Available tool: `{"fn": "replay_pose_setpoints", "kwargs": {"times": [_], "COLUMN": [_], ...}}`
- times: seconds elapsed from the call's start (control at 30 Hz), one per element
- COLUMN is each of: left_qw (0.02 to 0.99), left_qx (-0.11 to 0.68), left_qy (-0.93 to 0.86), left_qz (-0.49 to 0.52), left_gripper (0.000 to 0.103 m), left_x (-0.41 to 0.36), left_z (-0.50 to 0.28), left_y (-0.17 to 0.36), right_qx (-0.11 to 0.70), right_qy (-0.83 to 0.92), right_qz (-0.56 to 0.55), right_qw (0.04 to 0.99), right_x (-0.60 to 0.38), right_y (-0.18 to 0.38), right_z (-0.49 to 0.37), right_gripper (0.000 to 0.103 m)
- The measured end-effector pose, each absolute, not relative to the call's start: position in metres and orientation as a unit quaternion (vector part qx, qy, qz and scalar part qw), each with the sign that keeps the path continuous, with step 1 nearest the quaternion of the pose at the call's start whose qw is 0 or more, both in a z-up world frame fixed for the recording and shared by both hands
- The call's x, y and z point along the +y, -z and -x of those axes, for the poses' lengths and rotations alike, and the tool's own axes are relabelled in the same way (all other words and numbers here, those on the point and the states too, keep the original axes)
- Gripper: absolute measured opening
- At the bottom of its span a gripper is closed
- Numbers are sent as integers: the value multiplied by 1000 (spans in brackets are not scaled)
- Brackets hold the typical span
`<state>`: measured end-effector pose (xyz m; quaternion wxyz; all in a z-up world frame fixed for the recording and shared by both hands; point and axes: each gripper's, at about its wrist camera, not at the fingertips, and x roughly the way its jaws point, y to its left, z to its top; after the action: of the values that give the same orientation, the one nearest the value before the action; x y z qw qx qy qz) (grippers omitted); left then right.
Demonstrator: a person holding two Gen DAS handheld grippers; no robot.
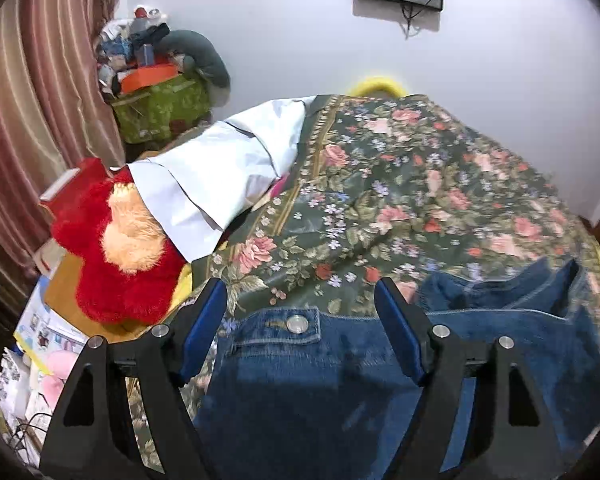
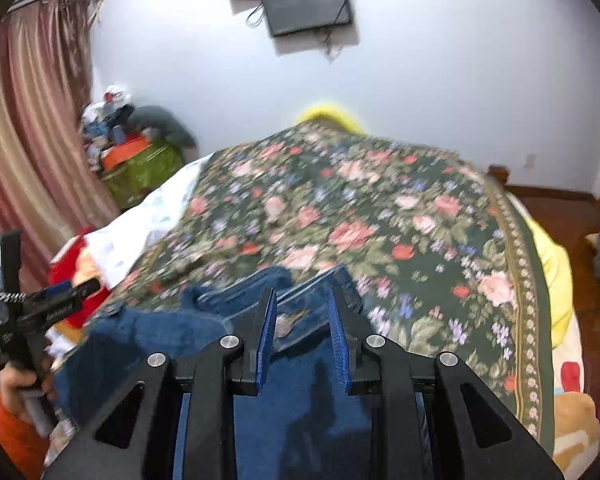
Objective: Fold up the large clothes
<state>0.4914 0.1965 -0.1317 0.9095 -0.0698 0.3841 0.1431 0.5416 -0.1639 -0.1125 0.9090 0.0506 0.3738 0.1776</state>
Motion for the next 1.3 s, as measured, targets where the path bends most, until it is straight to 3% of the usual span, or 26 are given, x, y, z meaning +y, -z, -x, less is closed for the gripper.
{"fn": "replay_pose_setpoints", "kwargs": {"times": [0.27, 0.47, 0.53, 0.7, 1.3], "left_qw": [898, 873, 864, 866, 874], "left_qx": [430, 484, 501, 499, 482], "left_qy": [-70, -17, -23, -33, -42], "left_qz": [56, 62, 32, -25, -35], "left_gripper": [77, 77, 77, 81, 81], "left_x": [171, 134, 119, 108, 122], "left_z": [-455, -435, -432, -416, -353], "left_y": [146, 193, 216, 256, 225], "right_qx": [443, 510, 495, 467, 452], "right_qy": [-216, -209, -200, -193, -155], "right_qz": [36, 115, 150, 196, 208], "right_qw": [869, 827, 833, 841, 854], "right_x": [-129, -95, -91, -94, -124], "right_y": [148, 214, 230, 229, 205], "right_z": [-495, -471, -463, -451, -426], "right_gripper": [22, 22, 22, 22, 22]}}
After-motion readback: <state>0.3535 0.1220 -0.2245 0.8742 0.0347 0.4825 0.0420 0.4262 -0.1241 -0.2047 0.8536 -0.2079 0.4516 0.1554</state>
